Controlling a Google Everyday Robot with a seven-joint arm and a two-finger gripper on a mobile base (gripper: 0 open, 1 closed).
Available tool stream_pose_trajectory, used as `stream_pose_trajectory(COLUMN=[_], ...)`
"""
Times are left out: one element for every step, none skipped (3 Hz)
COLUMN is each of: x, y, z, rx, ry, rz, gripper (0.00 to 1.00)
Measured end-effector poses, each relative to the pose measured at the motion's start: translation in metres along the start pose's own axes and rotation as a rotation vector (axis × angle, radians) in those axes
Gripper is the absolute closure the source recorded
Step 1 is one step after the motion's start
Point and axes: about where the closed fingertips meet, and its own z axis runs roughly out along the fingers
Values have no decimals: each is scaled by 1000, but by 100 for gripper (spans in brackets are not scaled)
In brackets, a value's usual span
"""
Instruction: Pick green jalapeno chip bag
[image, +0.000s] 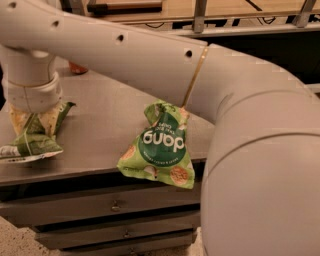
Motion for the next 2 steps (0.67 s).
stream_pose_trajectory(x=[40, 43], y=[7, -2], z=[-41, -51], rx=[137, 166], ry=[-88, -54], rz=[117, 107], gripper=[100, 100])
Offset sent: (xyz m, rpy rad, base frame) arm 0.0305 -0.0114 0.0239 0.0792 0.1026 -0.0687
